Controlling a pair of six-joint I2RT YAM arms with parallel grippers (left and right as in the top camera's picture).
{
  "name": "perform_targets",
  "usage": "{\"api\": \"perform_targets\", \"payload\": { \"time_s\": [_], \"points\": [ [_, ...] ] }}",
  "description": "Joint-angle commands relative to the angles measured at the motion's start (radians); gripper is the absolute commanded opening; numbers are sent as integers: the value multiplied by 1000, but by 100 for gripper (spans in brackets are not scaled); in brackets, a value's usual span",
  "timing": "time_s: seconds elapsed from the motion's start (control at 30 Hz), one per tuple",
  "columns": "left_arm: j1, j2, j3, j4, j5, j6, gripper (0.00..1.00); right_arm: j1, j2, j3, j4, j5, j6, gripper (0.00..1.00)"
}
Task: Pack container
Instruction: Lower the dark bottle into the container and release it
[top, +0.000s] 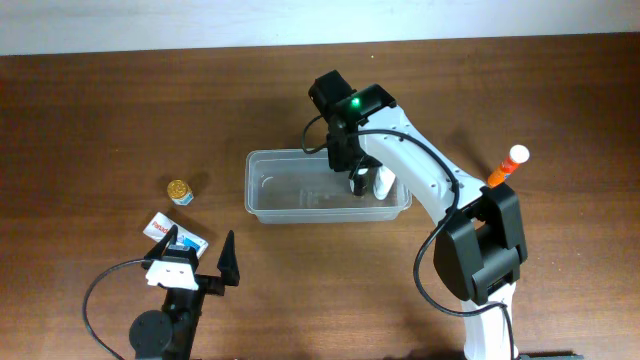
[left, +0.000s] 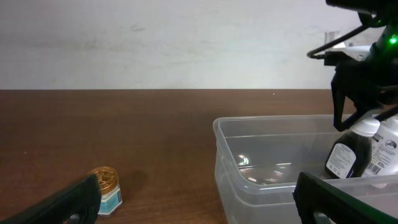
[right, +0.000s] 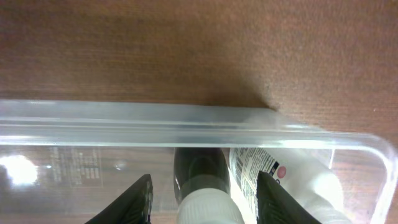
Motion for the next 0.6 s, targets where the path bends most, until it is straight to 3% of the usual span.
{"api": "perform_targets", "payload": {
  "time_s": [0.0,0.57],
  "points": [
    [6,-9,-3,-4,-5,-2,100,-4,3,24,-5,27,-43,46],
    [6,-9,-3,-4,-5,-2,99,-4,0,24,-35,98,-96,46]
  ]
}}
